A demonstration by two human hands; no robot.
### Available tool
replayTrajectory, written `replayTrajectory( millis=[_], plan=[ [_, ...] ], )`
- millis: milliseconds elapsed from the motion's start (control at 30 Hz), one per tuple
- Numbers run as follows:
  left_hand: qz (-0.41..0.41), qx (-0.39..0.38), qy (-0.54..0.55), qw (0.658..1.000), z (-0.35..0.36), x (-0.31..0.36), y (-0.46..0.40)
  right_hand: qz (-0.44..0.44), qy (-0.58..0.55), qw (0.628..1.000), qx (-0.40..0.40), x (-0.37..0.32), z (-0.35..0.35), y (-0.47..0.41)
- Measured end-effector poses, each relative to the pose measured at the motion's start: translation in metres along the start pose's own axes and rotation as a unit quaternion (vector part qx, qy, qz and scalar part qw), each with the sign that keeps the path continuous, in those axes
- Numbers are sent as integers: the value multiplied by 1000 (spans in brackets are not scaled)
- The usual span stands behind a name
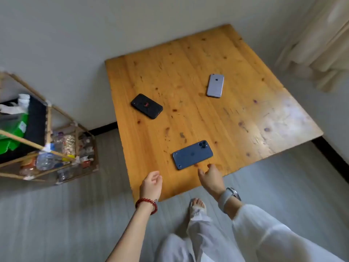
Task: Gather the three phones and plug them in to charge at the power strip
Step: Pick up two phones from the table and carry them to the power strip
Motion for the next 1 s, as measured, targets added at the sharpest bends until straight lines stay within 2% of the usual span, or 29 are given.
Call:
replayTrajectory(
  millis=[133, 233, 333, 400, 500, 567, 700, 800, 933, 1000],
  plan=[
    [-43, 8, -8, 999, -1, 1, -40, 147, 40, 988, -4, -29, 27, -66],
    [-63, 23, -14, 998, -9, 3, -75, 186, 58, 979, 61, -60, 39, -98],
    [-60, 32, -28, 997, -18, 13, -114, 91, 139, 981, 101, -98, 32, -116],
    [-53, 33, -40, 997, -22, 24, -147, 12, 216, 971, 99, -115, 31, -129],
    [-62, 43, -69, 995, -23, 43, -197, -39, 287, 954, 79, -118, 36, -129],
    [-92, 67, -109, 988, -22, 57, -229, -36, 308, 948, 66, -108, 41, -120],
    [-148, 131, -138, 970, -11, 94, -287, 35, 281, 957, 63, -89, 42, -110],
    [-188, 126, -148, 963, 4, 117, -307, 55, 260, 961, 75, -88, 37, -109],
    [-180, 116, -140, 967, 22, 121, -313, 83, 229, 967, 68, -90, 28, -111],
    [-149, 94, -154, 972, 26, 117, -310, 82, 209, 973, 53, -90, 23, -112]
  ],
)
Point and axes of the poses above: each hand's wrist, its own y-axis away from the middle knuckle, its own z-axis out of the palm, x = y × z, the point moved 1 cm from there along -y, towards the middle knuckle, and after that the axes turned 4 degrees about z, right-handed, at the moved point
